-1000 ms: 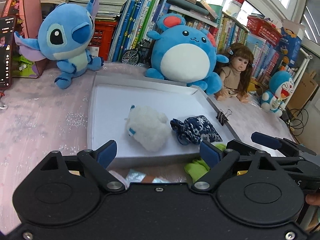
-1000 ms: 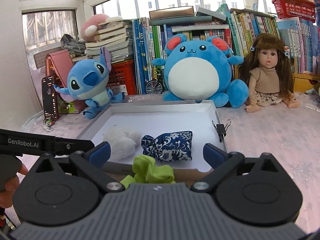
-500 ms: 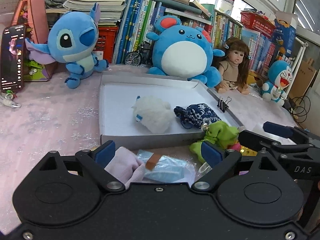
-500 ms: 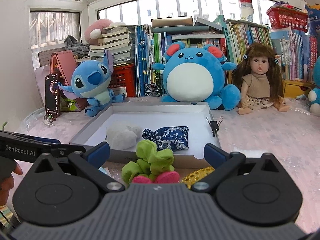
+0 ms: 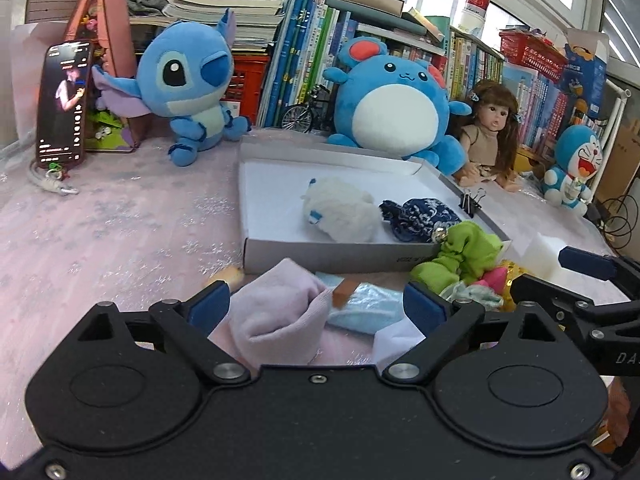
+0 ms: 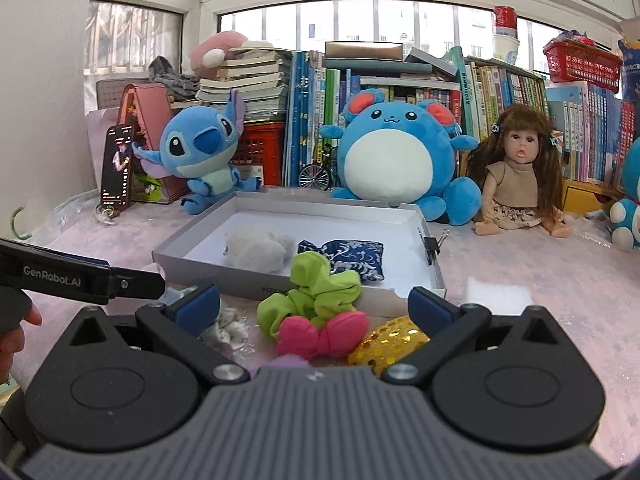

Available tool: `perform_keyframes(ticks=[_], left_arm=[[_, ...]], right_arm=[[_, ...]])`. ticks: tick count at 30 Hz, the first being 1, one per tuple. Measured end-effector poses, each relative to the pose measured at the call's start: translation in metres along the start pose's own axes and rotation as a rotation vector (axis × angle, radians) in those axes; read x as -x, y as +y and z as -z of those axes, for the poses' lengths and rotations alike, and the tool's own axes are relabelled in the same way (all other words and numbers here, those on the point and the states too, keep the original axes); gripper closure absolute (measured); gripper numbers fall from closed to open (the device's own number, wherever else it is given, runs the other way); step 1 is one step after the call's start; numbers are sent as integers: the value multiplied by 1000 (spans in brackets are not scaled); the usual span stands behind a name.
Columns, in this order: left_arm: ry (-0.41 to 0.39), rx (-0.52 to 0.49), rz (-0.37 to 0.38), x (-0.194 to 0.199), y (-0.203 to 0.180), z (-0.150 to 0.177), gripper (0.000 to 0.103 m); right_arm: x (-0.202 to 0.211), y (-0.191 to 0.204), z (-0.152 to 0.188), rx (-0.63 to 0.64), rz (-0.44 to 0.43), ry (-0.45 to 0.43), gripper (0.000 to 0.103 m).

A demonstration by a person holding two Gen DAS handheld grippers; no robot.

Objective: Organize soft objects
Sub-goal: 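Move the left gripper to the pink knit sock while the right gripper approaches the purple heart plush, then close the left gripper on the pink knit sock while the right gripper grasps the purple heart plush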

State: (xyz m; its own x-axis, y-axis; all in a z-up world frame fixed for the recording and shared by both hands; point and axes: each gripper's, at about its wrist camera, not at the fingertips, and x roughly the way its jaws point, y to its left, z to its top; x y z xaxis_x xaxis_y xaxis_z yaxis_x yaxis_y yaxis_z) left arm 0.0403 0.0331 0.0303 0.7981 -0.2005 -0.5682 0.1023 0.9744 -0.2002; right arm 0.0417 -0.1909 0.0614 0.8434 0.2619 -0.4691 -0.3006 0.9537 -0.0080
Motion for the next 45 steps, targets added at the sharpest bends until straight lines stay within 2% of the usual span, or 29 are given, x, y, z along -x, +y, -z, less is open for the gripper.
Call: perform_keyframes(ticks=[20,36,45], left_arm=[[-14,-58,-90,7,4,23,8],[19,-34,-133,-9,14,27,8],[1,-35,-148,-9,14,28,10]], right_arm=[[13,17,16,54,0,7,0],[20,10,37,8,14,84,0],[18,10,41,18,63,112,9]])
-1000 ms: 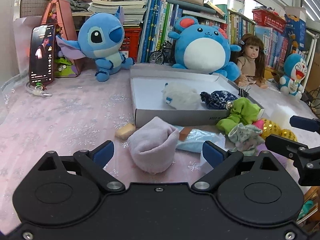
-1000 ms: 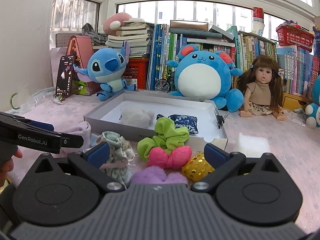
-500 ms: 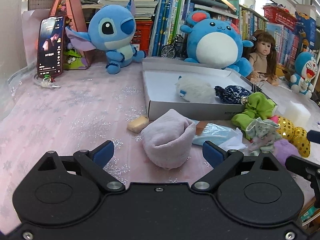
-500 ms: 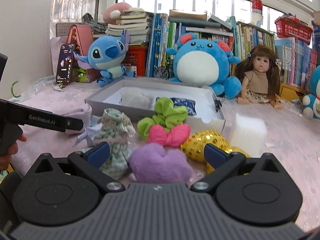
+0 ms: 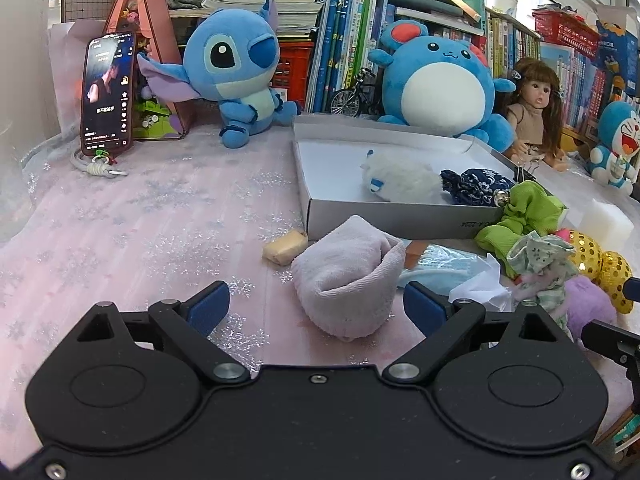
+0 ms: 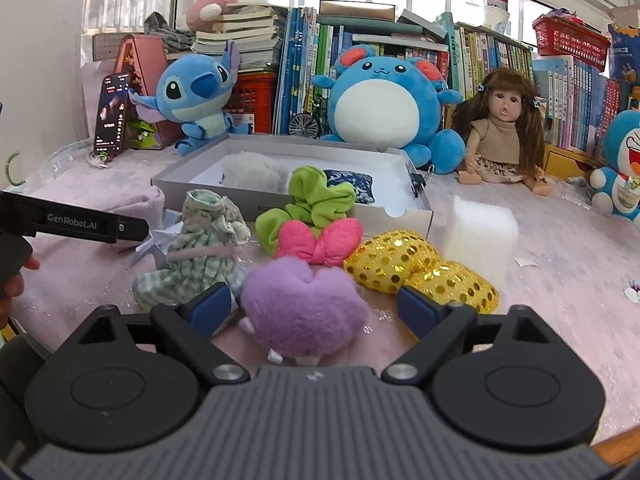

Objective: Organize soft objects
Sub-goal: 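Close the left gripper on the pink knit sock while the right gripper grasps the purple heart plush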

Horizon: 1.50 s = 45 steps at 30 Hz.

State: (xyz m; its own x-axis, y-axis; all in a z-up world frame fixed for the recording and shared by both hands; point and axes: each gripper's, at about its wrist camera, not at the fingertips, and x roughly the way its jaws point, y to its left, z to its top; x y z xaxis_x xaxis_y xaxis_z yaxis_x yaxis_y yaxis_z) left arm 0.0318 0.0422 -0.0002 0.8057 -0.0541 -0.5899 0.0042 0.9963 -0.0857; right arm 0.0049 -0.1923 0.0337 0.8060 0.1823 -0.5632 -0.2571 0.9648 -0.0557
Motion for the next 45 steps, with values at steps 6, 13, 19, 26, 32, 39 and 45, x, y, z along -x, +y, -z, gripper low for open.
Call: perform_keyframes(ticks=[6,13,19,26,32,39,45], left_arm=[[-1,-4,-5,-1,1,-1,16],[-3,-25,2,-1,-2,-2,26],[5,-43,17,-3,-6,-3,35],[16,-54,19,-9,-11,-3,38],[16,-68,9,-12,-16,-3,43],[18,-73,15,-13,-18,-3,50],[21,-69,17,-12,-18,-4,55]], right_arm=[[-1,2,3,18,14,15,12],[-4,4,5,32,50,27,14],[-4,6,5,45,50,22,16],[-10,8,5,21,40,29,18],[-13,10,6,10,37,32,19],[-14,9,8,-2,24,46,22],[-15,9,8,-10,21,48,23]])
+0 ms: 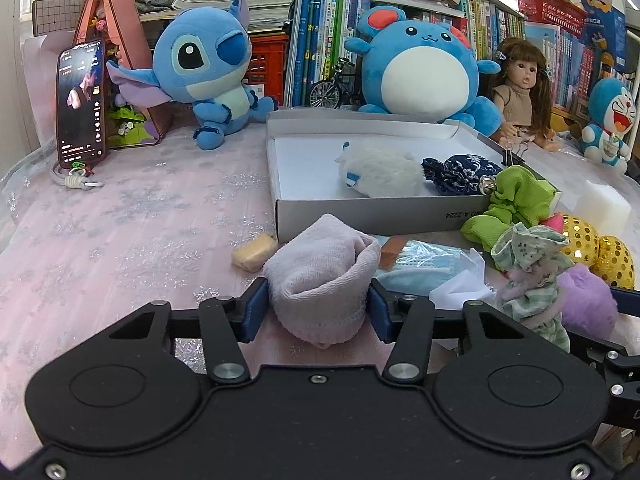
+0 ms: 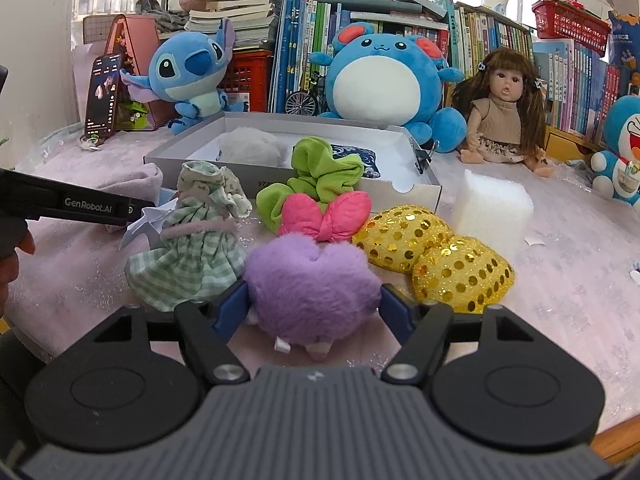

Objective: Organize soft objects
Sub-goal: 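Close the left gripper on the pink knit sock while the right gripper grasps the purple heart plush, then release the pink sock into the box with the left gripper while the right releases the heart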

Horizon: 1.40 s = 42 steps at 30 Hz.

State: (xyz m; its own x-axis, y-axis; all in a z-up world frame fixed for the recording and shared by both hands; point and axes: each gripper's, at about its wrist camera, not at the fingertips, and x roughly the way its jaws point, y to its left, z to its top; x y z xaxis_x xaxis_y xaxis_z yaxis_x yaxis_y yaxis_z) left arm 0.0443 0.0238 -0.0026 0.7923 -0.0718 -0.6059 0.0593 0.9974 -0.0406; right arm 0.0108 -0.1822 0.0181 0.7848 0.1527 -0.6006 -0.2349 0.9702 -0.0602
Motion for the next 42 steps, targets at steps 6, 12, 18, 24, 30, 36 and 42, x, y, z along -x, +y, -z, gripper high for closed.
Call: perform_keyframes(ticks=[6,12,18,24,30,36,42], left_arm=[[-3,6,6,4,1,-2,60],[-23,8,12,13,0,-8,62],[-67,9,10,25,1,-20,62],[-87,1,11,24,4,-40,62],[-80,26,38,12,9,-64,62],[-106,13,24,-5,7,-91,62],[-66,27,19,-36,5,-107,62]], right_arm=[[-6,-2,-2,-21,-8,2,23],[-8,-4,-6,-58,-23,15,34],[8,-1,-12,-28,-11,-29,34],[23,-5,-32,12,28,-109,34],[22,-24,-63,37,108,-183,34],[2,-52,-97,-19,94,-182,33],[-39,-71,-116,-94,62,-87,33]])
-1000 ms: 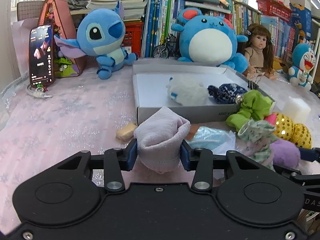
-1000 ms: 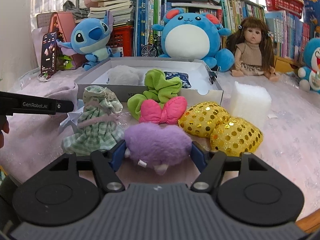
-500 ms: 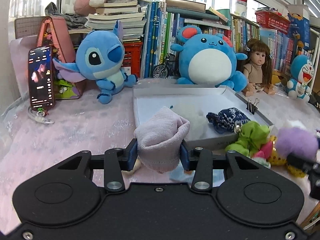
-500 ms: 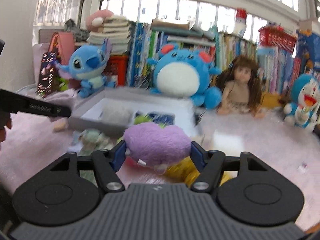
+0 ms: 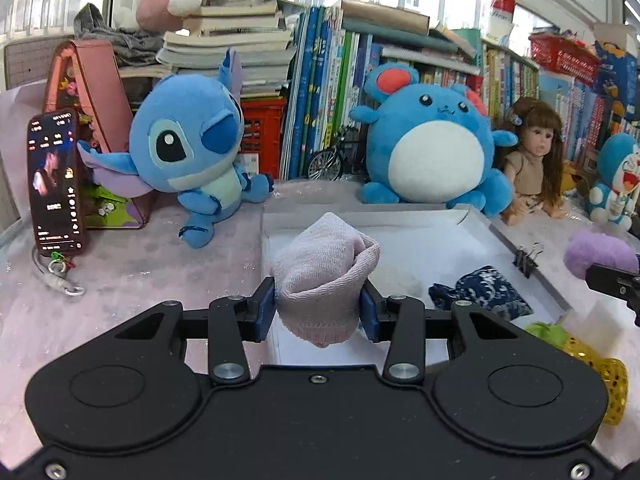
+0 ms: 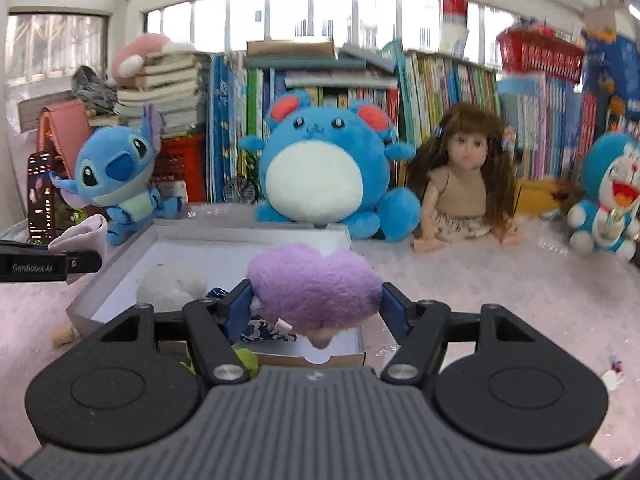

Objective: Organize soft objects
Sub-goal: 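Release the pink sock into the box with the left gripper while the right releases the heart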

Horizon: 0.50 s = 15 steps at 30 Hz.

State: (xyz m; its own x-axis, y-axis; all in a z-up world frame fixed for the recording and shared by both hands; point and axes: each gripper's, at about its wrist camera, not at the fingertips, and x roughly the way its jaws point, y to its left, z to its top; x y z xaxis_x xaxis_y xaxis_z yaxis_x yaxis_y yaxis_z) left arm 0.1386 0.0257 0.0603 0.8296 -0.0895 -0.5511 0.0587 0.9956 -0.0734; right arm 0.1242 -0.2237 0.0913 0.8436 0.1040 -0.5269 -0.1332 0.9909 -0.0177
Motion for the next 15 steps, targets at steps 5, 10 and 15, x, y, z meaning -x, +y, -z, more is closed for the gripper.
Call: perform_keyframes(ticks=[5,10,15], left_arm=[[44,4,-5,-25,-3,0,62],[85,10,-12,-44,-6,3,62],[111,17,-12,-57,-10,6,62]], right_arm=[[-29,-4,-7,-13,-13,44,33],[-58,-8,-11,-63,-44,114,33],[-82,-12,-11,-99,-55,167,33]])
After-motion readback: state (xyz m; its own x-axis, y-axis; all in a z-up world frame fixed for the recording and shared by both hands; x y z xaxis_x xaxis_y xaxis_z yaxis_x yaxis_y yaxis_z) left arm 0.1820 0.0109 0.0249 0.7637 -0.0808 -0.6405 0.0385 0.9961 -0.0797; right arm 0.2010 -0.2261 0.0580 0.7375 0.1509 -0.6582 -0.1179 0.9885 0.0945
